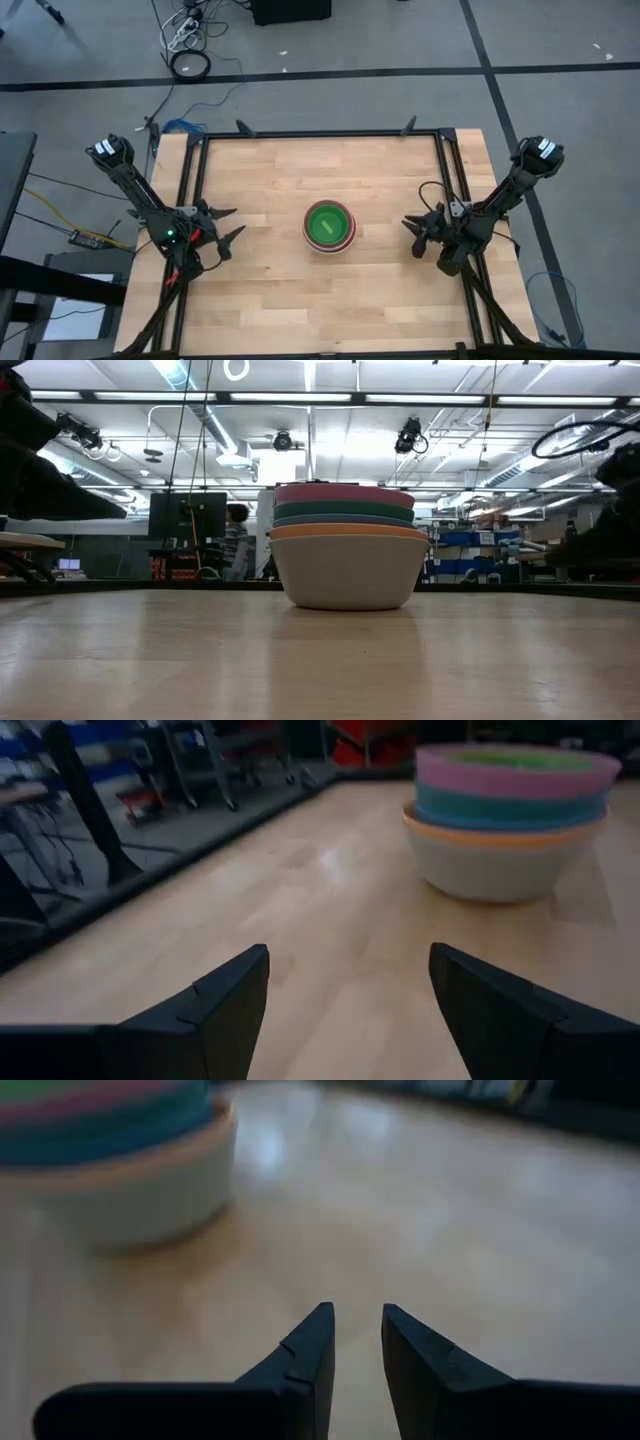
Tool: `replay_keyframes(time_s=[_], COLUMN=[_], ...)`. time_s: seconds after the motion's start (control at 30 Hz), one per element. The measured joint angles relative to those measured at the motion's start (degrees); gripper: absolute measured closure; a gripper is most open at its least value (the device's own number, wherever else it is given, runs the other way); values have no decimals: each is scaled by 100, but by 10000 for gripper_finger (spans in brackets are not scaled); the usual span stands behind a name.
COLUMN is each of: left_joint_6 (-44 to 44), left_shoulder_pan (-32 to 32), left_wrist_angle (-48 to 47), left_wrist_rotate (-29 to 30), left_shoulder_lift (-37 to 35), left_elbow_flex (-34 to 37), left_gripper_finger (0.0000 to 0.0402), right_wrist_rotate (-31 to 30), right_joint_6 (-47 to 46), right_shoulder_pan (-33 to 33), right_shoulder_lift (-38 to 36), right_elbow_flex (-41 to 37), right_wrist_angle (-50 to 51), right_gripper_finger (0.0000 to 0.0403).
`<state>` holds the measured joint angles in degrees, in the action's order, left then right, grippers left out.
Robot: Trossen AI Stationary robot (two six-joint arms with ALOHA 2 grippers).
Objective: Nest bowls inside each other
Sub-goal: Return to Home Position
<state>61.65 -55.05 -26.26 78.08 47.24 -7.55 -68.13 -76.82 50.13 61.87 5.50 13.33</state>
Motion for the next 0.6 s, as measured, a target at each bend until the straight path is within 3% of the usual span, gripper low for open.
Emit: replay_keyframes(time_s=[0.2,0.27,0.4,0.6], left_joint_6=[8,8,11,12], left_shoulder_pan=[0,0,0,0], left_wrist_angle=[20,63,315,811], left_wrist_rotate=[-955,-1248,-1746,-2119], left_shoulder_lift=[-2,-2,-4,-4], left_elbow_flex=[2,5,7,7], left_gripper_finger=[117,117,117,117], right_wrist_rotate=[1756,2032,2110,1553], right_joint_6=[-1,15,18,-4], right_shoulder_pan=[0,-11,-3,0], right_shoulder_lift=[0,-6,-9,2], right_elbow_flex=[2,11,20,2], right_wrist_angle=[-259,-291,-335,-355], right_gripper_finger=[328,328,328,328])
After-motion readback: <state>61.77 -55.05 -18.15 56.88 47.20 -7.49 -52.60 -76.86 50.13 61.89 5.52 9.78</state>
